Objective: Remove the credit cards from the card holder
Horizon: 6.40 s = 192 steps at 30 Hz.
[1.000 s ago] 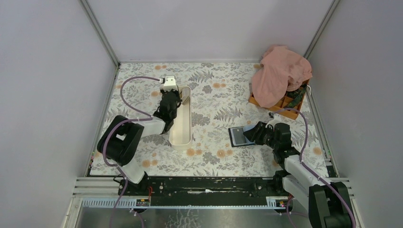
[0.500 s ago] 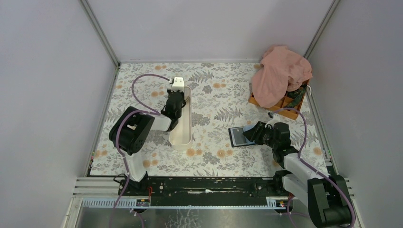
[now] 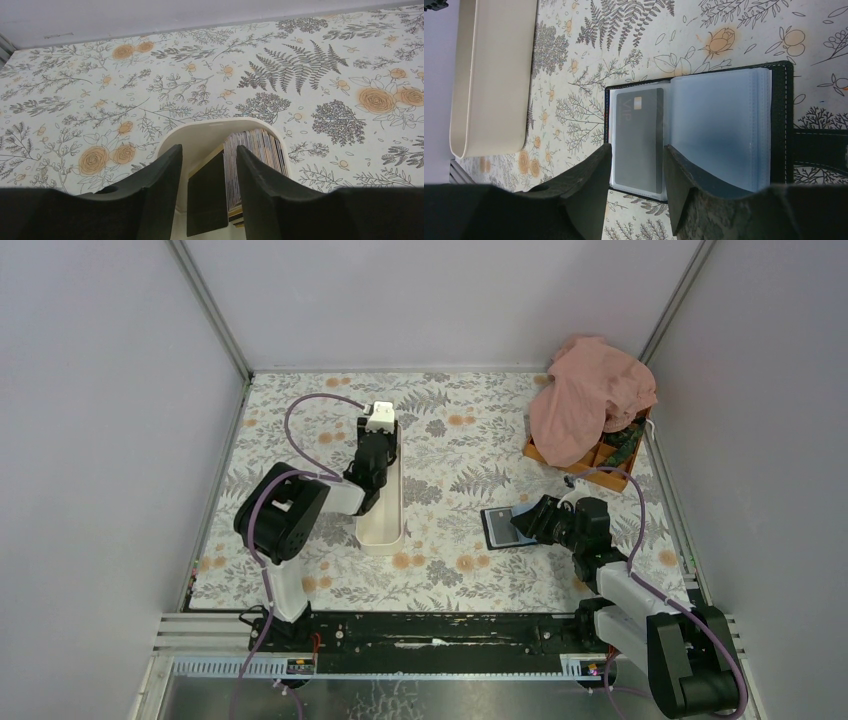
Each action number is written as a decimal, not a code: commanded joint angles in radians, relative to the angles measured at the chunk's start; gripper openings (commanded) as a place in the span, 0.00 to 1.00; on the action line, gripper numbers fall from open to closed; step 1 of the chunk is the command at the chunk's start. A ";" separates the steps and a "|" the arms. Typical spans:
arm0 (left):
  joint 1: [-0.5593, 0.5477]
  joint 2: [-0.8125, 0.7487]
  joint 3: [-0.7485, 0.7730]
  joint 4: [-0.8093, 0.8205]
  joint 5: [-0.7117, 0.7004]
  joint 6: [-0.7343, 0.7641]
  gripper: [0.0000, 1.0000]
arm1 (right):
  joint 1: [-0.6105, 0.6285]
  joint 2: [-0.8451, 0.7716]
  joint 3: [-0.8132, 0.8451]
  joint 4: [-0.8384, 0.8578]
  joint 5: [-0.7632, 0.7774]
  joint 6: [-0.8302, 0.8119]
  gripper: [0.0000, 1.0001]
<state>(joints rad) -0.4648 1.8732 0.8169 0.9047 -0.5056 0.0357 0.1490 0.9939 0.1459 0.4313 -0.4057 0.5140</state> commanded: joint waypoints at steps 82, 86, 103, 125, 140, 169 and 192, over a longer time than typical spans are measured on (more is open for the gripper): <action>-0.498 0.118 -0.002 -0.243 0.677 -0.823 0.00 | 0.004 0.110 0.033 0.055 0.050 0.058 0.28; -0.487 0.116 -0.010 -0.250 0.684 -0.818 0.00 | 0.003 0.145 0.029 0.090 0.035 0.065 0.35; -0.455 0.143 -0.023 -0.220 0.723 -0.834 0.00 | 0.004 0.195 -0.021 0.370 -0.193 0.133 0.31; -0.353 0.042 -0.089 -0.307 0.732 -0.765 0.00 | 0.004 0.149 0.030 0.155 -0.042 0.082 0.38; -0.354 -0.017 -0.066 -0.283 0.772 -0.762 0.02 | 0.004 0.278 0.113 0.221 -0.146 0.097 0.58; -0.352 0.092 0.053 -0.456 0.722 -0.677 0.01 | 0.067 0.420 0.128 0.350 -0.165 0.100 0.58; -0.340 0.100 0.038 -0.399 0.796 -0.712 0.00 | 0.069 0.424 0.152 0.160 -0.048 0.035 0.57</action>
<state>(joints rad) -0.8104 1.9427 0.8749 0.5240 0.2745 -0.6796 0.2142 1.4261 0.2897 0.6601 -0.5098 0.5930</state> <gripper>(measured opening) 0.014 0.571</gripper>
